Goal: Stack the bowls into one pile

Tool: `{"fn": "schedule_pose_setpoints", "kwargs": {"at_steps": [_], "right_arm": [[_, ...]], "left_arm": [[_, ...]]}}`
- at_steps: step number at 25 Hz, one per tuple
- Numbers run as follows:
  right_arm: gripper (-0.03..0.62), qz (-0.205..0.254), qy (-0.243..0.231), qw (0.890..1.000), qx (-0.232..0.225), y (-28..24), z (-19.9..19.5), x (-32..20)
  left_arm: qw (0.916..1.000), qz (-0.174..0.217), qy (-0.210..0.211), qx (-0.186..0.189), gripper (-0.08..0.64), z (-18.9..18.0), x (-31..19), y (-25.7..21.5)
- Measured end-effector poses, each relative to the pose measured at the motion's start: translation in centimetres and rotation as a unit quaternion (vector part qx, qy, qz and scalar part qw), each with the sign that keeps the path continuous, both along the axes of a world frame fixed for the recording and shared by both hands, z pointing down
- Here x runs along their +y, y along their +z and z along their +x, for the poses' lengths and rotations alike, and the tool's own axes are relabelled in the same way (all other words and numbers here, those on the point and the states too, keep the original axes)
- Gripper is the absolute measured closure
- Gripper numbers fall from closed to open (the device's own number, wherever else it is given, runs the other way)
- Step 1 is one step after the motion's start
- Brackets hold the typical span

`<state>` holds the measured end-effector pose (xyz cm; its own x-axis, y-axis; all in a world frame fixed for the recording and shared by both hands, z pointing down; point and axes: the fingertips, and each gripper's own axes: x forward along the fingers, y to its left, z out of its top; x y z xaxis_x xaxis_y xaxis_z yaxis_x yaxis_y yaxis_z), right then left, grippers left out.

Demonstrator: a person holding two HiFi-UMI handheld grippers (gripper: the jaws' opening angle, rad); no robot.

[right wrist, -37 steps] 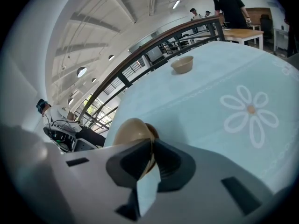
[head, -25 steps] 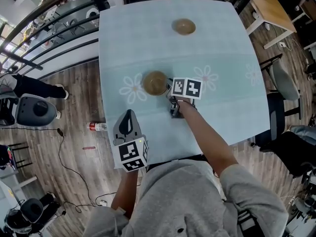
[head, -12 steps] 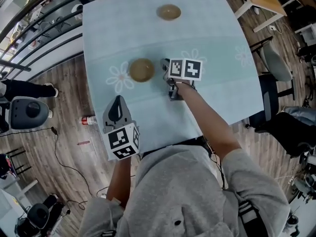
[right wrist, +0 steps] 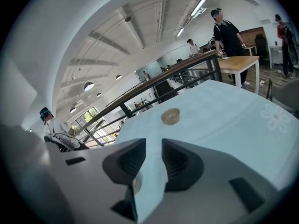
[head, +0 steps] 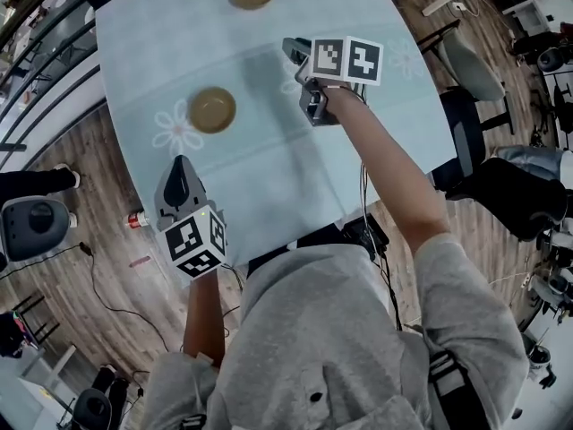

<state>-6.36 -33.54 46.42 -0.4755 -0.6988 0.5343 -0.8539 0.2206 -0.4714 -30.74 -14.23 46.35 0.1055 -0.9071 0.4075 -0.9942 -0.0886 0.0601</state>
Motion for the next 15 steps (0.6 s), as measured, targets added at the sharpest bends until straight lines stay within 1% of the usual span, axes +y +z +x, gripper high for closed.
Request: {"fn": "schedule_pose_setpoints", "kwargs": {"at_steps": [2,4,8,11,15], "right_arm": [[0.503,0.005,0.006,1.0,-0.005,-0.6,1.7,-1.3],[0.5,0.009,0.01,1.0,-0.001,-0.8,3.2,-2.7],[0.493,0.019,0.017,1.0,-0.007,-1.6,5.0,-6.0],[0.494,0.019,0.014,1.0,-0.013,-0.7,5.8,-8.5],[0.492,0.01,0.009,1.0,-0.013,1.7,6.6,-11.7]], "left_arm": [[1.0,-0.004,-0.001,-0.004,0.543,0.3,-0.2,0.4],[0.9999,-0.012,-0.007,-0.01,0.543,0.4,-0.2,0.8],[0.9992,-0.023,-0.026,-0.021,0.543,0.4,-0.5,1.2],[0.9983,-0.028,-0.043,-0.029,0.543,0.6,-1.0,1.4],[0.9971,-0.025,-0.059,-0.042,0.543,0.9,-2.2,1.7]]}}
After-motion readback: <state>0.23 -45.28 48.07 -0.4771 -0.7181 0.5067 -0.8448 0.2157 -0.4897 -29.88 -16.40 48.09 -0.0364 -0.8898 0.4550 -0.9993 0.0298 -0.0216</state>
